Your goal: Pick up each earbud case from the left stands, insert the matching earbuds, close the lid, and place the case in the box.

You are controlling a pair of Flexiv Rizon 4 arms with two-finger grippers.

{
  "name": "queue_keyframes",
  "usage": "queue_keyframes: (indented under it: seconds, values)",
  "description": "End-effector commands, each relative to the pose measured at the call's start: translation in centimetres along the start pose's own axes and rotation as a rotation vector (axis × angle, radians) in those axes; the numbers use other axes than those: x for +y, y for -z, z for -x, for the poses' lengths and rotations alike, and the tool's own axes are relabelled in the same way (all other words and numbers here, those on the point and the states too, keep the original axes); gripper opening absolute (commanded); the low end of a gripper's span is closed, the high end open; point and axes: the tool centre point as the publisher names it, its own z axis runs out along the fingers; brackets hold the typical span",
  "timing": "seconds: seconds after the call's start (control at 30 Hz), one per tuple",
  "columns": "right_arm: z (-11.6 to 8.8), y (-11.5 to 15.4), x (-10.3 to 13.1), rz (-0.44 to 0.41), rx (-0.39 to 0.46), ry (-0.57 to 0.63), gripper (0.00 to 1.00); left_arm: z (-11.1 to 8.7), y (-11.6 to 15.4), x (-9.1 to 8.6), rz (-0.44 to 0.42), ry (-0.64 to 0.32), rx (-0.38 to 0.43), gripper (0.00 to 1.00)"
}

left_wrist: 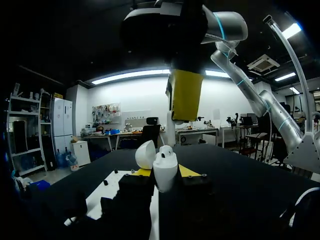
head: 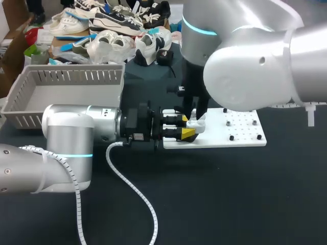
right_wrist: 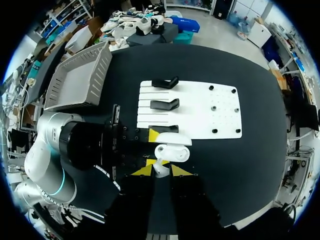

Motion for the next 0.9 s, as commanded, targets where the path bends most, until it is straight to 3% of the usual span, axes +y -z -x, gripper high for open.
queue_keyframes:
  seconds: [0.03,0.9]
  values:
    - [0.1,-0.3,0.7,-0.004,-0.001,0.002,0.00,0.0,0.0,-0.1,0.003,-0.002,-0.001,0.00]
    - [1.0,-1.6,0.0,0.000,0.019,0.015,0.00,0.0,0.0,-0.1,0.003,-0.002,-0.001,0.00]
